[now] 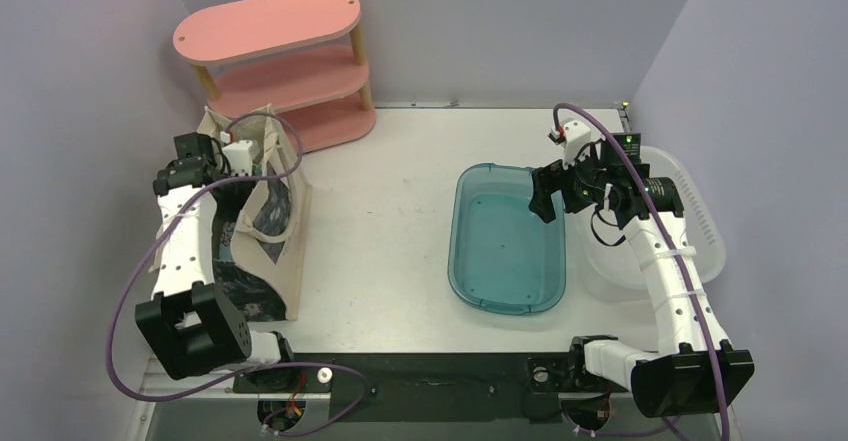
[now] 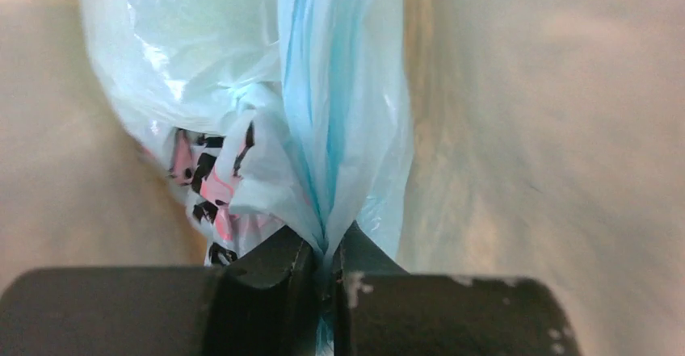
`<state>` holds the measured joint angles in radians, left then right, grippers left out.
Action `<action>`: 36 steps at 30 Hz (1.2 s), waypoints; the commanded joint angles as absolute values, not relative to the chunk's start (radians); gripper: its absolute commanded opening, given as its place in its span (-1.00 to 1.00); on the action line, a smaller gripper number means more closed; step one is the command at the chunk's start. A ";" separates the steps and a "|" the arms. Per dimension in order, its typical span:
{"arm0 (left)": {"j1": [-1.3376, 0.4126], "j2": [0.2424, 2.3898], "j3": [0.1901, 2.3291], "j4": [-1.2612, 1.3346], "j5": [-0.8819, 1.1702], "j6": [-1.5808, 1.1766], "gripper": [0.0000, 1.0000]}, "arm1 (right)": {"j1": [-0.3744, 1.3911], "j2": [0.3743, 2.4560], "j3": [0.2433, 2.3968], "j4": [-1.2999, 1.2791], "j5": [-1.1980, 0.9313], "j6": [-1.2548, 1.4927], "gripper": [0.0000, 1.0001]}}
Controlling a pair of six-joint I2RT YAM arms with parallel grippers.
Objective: Untie the knot of the grocery bags and take out the mixed food
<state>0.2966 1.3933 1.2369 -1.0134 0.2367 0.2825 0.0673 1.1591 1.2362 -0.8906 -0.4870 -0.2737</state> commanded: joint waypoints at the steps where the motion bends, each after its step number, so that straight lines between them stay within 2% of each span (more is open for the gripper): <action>1: 0.318 1.290 1.429 -1.007 0.278 0.248 -1.00 | 0.074 1.132 1.247 -0.854 -0.487 -0.267 0.92; 15: 0.400 1.398 2.138 -1.187 0.357 0.153 -1.00 | 0.075 1.138 1.265 -0.854 -0.511 -0.251 0.92; 20: 0.400 1.513 2.499 -1.174 0.479 0.040 -1.00 | 0.075 1.139 1.273 -0.854 -0.518 -0.248 0.92; 22: 0.394 1.536 2.566 -1.114 0.545 -0.033 -1.00 | 0.074 1.141 1.276 -0.853 -0.521 -0.246 0.92; 26: 0.339 1.533 2.553 -0.922 0.652 -0.180 -1.00 | 0.076 1.143 1.282 -0.852 -0.527 -0.241 0.91; 32: 0.151 1.570 2.558 -0.786 0.700 -0.270 -1.00 | 0.076 1.143 1.288 -0.853 -0.523 -0.237 0.91; 36: -0.092 1.557 2.413 -0.810 0.719 -0.200 -1.00 | 0.076 1.141 1.280 -0.851 -0.526 -0.234 0.91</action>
<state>0.0929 1.5650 2.5004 -0.8810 0.6563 -0.2100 0.0673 1.1584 1.2438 -0.8902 -0.5060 -0.2462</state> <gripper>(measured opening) 0.034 0.958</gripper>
